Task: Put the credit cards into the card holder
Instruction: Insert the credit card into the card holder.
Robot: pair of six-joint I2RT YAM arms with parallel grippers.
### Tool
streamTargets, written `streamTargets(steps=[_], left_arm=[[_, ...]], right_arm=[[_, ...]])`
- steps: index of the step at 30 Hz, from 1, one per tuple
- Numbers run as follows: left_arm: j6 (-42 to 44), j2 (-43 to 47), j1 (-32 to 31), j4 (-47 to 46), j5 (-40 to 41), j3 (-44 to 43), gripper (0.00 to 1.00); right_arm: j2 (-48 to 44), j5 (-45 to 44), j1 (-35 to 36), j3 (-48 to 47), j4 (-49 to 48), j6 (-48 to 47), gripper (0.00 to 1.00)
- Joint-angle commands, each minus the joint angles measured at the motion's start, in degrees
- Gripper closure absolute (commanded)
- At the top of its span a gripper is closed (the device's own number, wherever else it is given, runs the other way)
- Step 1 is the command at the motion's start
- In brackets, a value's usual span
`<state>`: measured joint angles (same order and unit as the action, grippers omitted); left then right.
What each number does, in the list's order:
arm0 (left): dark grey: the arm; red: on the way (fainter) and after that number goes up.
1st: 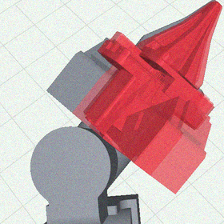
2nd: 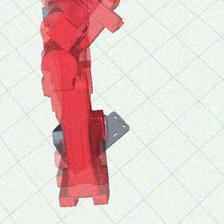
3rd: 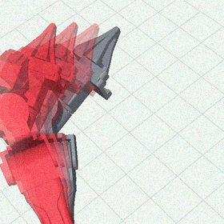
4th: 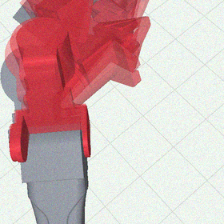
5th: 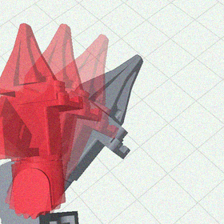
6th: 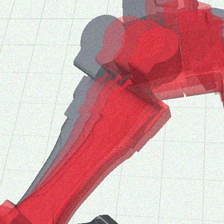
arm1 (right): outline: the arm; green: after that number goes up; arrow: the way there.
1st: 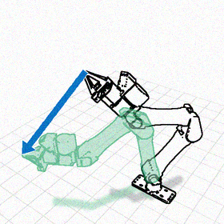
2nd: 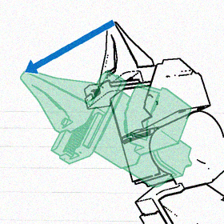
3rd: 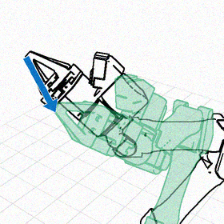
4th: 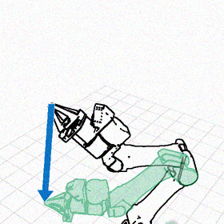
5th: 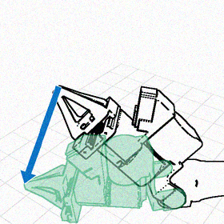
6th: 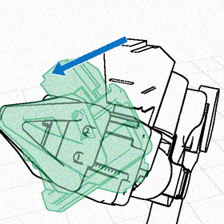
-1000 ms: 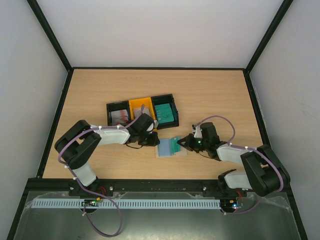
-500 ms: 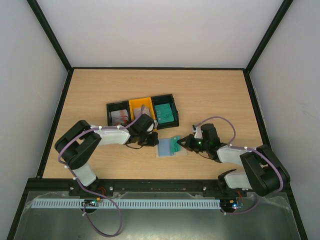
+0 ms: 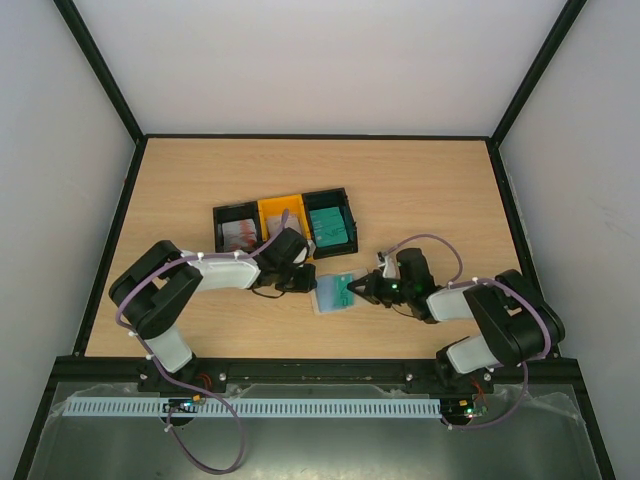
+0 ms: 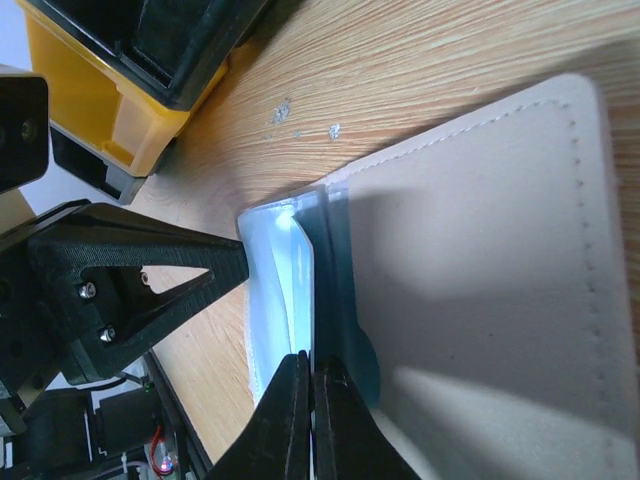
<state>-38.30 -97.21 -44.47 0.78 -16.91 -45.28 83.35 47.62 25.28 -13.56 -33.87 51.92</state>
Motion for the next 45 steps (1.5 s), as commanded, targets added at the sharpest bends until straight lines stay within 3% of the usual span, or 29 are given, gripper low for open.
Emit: streamTargets(steps=[1,7,12,33,45], left_arm=[[0.43,-1.51,-0.77,1.32,1.15,1.46,0.95],[-0.13,-1.23,-0.77,1.25,2.4,1.51,0.94],[-0.98,-1.16,-0.8,1.16,4.02,1.83,0.94],[-1.87,-2.64,-0.72,2.04,5.31,0.71,0.93],[-1.34,-2.9,-0.8,2.56,4.86,0.41,0.92]], right_arm=[[0.25,0.45,0.82,0.45,0.27,-1.71,0.98],[-0.07,-1.91,0.83,-1.9,12.69,-9.85,0.98],[-2.62,-7.08,0.74,-3.16,19.33,-10.59,0.98],[-6.87,-8.55,0.83,2.04,12.88,-2.08,0.98],[1.63,1.31,1.39,-1.13,6.96,-4.66,0.98]])
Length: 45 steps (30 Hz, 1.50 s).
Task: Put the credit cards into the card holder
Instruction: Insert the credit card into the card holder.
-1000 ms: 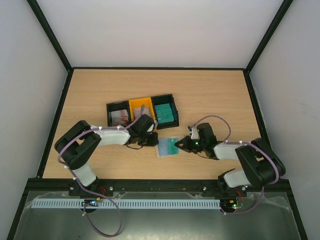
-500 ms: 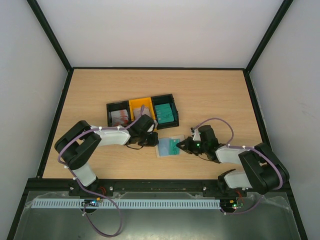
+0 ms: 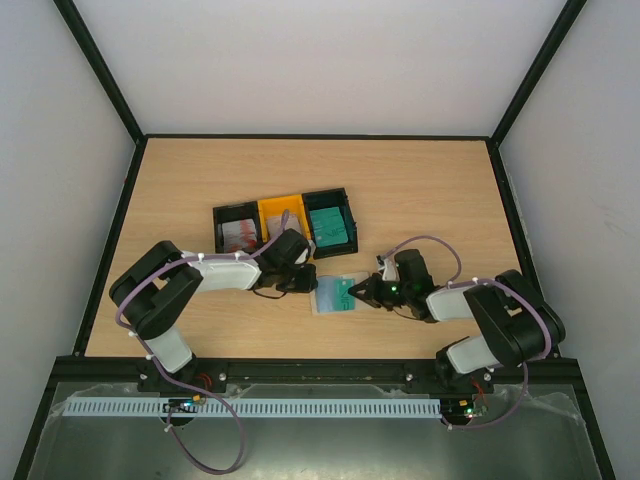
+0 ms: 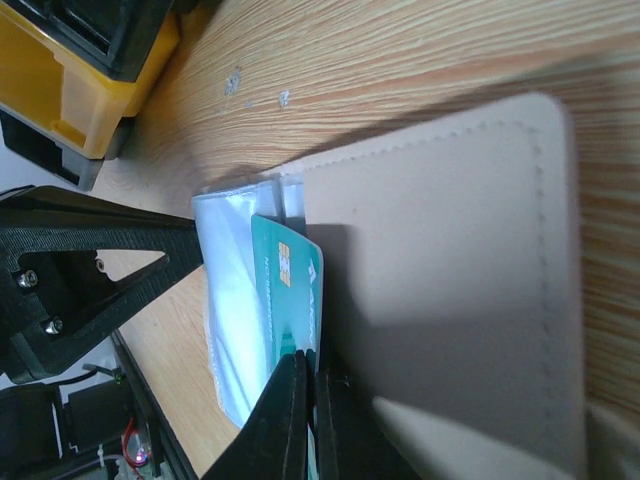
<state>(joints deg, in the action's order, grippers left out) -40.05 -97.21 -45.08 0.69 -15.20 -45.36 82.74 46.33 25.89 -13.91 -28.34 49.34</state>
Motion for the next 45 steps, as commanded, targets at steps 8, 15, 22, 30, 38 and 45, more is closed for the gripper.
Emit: streamTargets(steps=[8,15,22,30,38,45], left_arm=[[0.48,-2.31,-0.18,3.72,3.99,0.56,0.91],[0.62,-1.15,-0.14,4.14,3.57,0.66,0.89],[0.58,1.12,-0.14,4.39,2.84,0.97,0.86],[0.48,3.89,-0.18,5.93,4.94,1.4,0.85],[0.49,3.43,-0.21,4.02,6.5,3.59,0.86],[0.47,1.72,-0.95,2.92,5.34,3.48,0.97]], right_arm=[[5.04,3.22,1.46,-2.71,1.18,-2.85,0.98],[7.63,2.1,2.64,-4.72,1.21,-2.42,0.98],[8.37,-2.01,3.55,-6.09,2.64,-3.47,0.98],[10.22,-2.38,4.25,-7.8,5.26,-6.2,0.98],[10.34,-0.61,4.36,-8.71,9.8,-8.87,0.98],[11.89,1.13,6.31,-8.97,6.68,-7.29,0.98]])
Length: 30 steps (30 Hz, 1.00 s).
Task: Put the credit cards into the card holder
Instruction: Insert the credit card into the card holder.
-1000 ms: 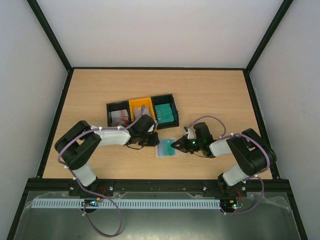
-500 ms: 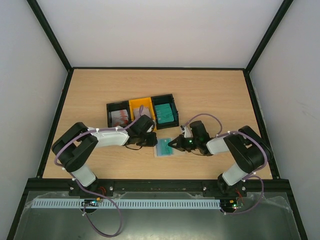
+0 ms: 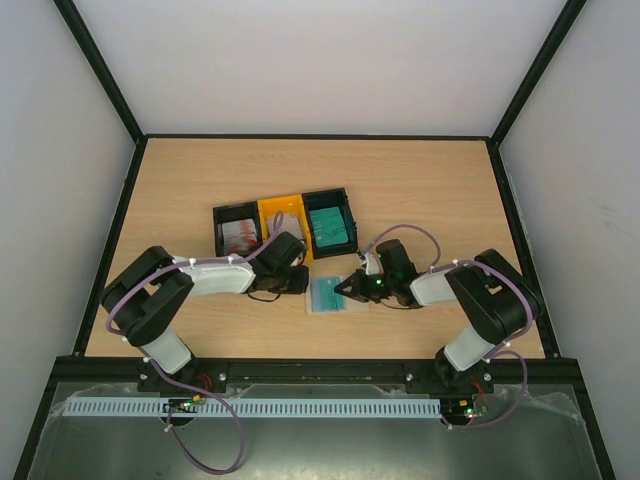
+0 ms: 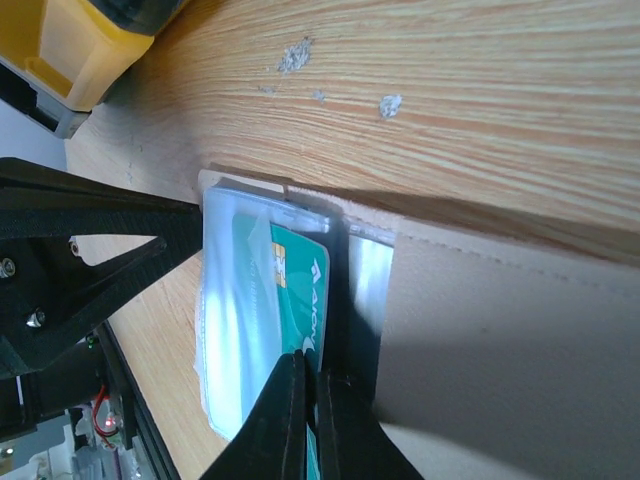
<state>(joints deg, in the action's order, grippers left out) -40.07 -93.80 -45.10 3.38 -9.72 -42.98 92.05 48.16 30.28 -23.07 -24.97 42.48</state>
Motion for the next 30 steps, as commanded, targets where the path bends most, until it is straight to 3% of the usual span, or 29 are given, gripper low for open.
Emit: streamTargets(steps=[1,11,17,20,27,30], left_arm=[[0.49,-1.67,-0.93,0.31,-0.13,1.14,0.97],[0.17,-1.88,-1.62,0.16,-0.04,1.33,0.98],[-0.13,-0.53,-1.78,0.53,0.22,1.72,0.97],[-0.23,0.68,-1.82,0.99,-0.05,1.62,0.96],[-0.17,3.6,-1.83,2.02,-0.77,1.01,0.91],[-0.16,4.97,-1.77,2.16,-1.5,0.91,0.91]], right_arm=[[2.77,-0.78,2.17,0.24,2.75,0.14,0.98],[1.47,-3.77,3.86,0.92,-3.28,5.74,0.98],[-0.91,-7.33,4.17,0.42,0.31,5.37,0.91],[-4.73,-10.33,4.17,0.4,4.8,4.5,0.85],[-12.99,-16.45,4.17,-1.3,17.69,2.21,0.58],[-13.66,-19.57,4.37,-3.71,24.64,0.63,0.56]])
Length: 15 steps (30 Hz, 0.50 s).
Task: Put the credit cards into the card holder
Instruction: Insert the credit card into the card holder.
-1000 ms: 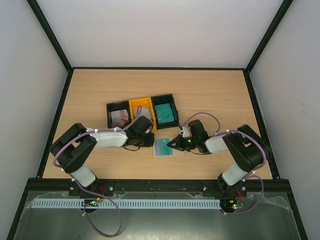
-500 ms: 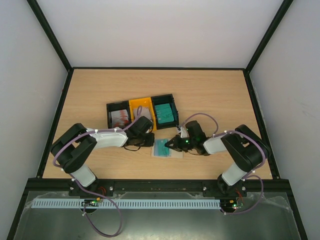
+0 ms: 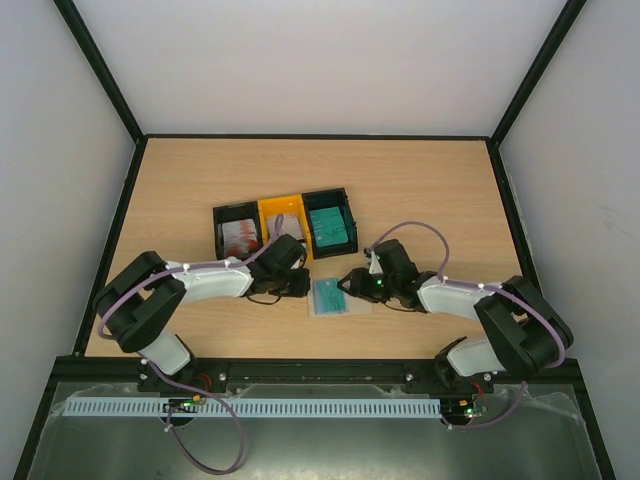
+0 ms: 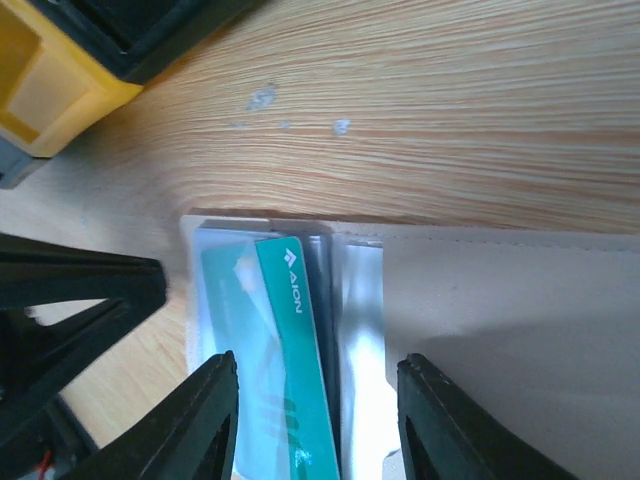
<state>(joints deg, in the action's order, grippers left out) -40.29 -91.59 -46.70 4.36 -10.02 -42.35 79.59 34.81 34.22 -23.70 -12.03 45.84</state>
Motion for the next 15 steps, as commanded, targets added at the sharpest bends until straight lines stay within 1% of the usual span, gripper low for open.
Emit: streamTargets(steps=[1,6,10,13,15], left_arm=[[0.05,3.12,-0.23,1.1,-1.53,0.35,0.91],[0.26,4.07,-0.23,0.33,-3.76,0.58,0.94],[0.27,3.26,-0.3,-1.09,-6.13,1.13,0.96],[0.39,1.78,-0.55,-1.41,-7.17,1.24,0.96],[0.3,0.87,-0.69,-1.13,-7.28,1.21,0.93]], right_arm=[[-1.5,-6.91,0.8,-3.57,12.78,-2.97,0.57],[-2.18,-8.47,2.55,-5.98,16.22,-3.84,0.66],[-1.43,-9.78,4.09,-6.94,17.44,-4.08,0.77],[-0.51,-9.92,5.04,-7.31,17.94,-4.03,0.8],[0.66,-9.13,5.16,-7.42,18.11,-3.84,0.81]])
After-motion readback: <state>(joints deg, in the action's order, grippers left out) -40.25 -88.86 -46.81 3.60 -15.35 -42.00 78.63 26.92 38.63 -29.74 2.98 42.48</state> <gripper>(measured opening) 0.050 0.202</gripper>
